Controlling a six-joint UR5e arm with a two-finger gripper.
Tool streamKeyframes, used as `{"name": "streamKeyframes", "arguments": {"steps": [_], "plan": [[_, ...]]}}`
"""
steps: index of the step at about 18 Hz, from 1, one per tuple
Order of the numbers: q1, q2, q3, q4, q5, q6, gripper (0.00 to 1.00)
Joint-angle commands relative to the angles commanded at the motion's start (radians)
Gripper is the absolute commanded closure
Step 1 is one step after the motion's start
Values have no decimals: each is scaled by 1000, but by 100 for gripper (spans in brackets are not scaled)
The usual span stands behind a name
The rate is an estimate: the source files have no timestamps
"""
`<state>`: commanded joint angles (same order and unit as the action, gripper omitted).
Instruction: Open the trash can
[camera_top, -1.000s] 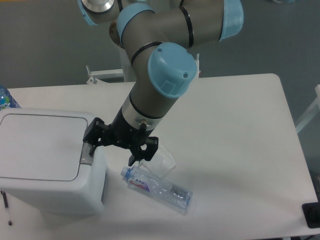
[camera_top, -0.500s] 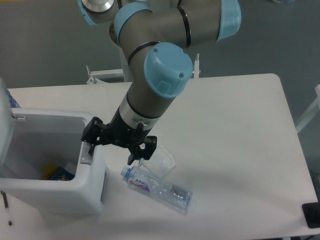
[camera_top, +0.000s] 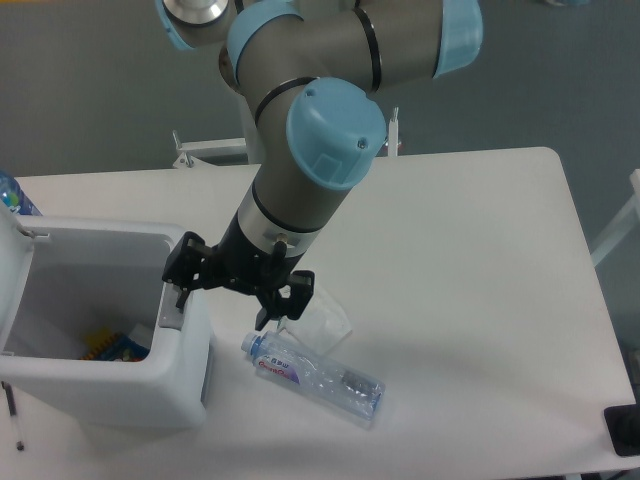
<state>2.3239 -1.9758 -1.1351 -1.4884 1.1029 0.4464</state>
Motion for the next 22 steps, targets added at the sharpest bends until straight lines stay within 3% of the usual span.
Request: {"name": "streamKeyframes", "arguments": {"steps": [2,6,22], "plan": [[27,-6,-8,72,2,3,0],[84,-17,-28,155,76,90,0],[261,-97,-89,158,342,587,0]]}}
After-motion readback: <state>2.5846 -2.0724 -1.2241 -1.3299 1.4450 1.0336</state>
